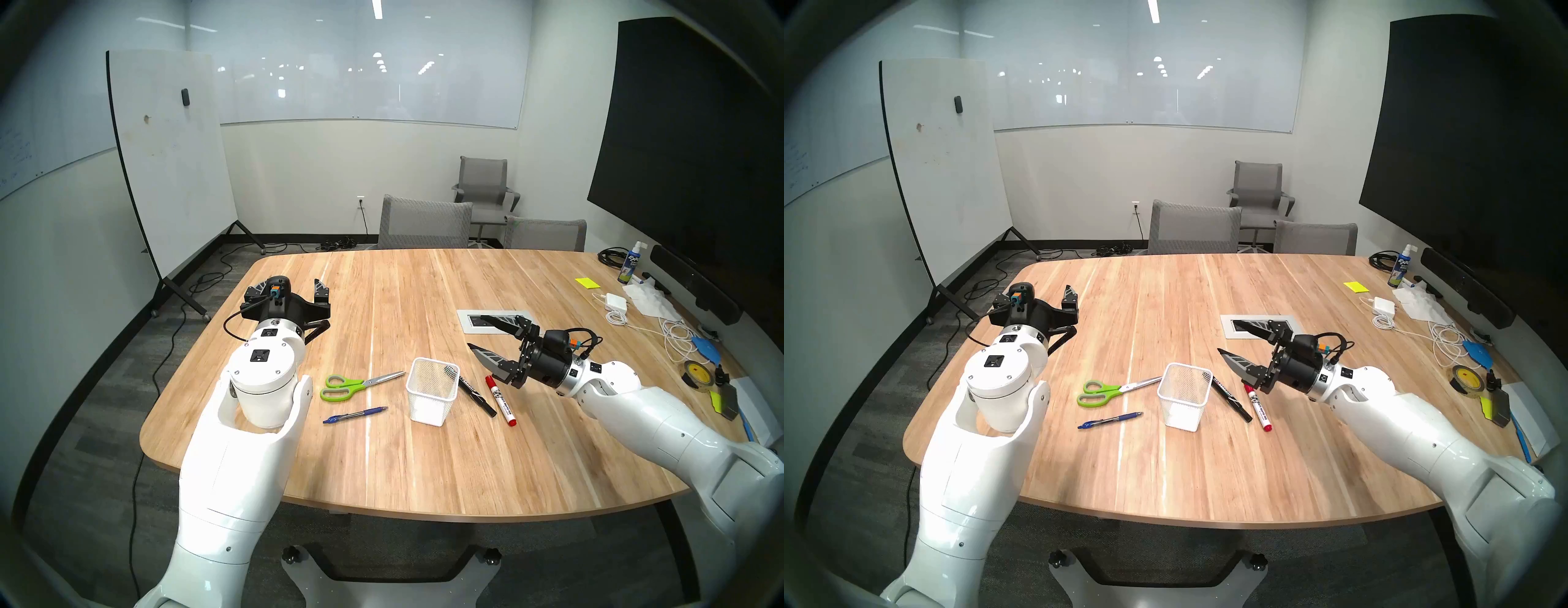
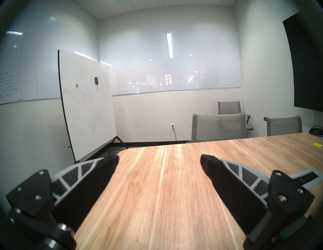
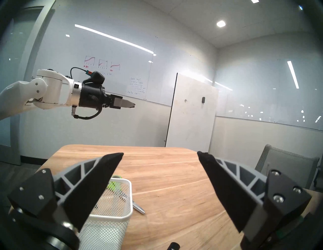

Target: Place the pen, the marker, and the scissors into the pen holder

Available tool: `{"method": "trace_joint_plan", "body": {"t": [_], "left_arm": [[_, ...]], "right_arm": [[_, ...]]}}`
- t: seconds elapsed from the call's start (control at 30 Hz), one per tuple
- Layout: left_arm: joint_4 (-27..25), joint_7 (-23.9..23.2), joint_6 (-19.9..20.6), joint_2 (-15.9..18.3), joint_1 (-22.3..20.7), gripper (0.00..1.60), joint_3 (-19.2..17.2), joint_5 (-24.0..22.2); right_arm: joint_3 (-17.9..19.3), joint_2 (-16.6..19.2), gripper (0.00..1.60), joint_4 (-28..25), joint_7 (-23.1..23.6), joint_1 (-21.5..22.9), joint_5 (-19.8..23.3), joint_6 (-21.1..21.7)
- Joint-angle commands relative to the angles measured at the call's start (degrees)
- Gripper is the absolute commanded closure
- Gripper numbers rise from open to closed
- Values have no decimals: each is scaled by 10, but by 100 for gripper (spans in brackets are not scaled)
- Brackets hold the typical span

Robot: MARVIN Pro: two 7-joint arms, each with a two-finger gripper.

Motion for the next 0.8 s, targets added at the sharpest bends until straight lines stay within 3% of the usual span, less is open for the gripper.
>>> {"method": "trace_joint_plan", "body": {"t": [0.0, 0.43, 0.77], "left_arm": [[-11, 0, -1, 0, -4, 0, 0, 0], [-11, 0, -1, 0, -4, 0, 0, 0], [-11, 0, -1, -1, -4, 0, 0, 0]], "right_arm": [[7, 27, 0, -30, -11, -3, -1, 6], [6, 70, 0, -68, -36, -20, -37, 48], [-3, 66, 0, -68, -51, -14, -75, 83]]}}
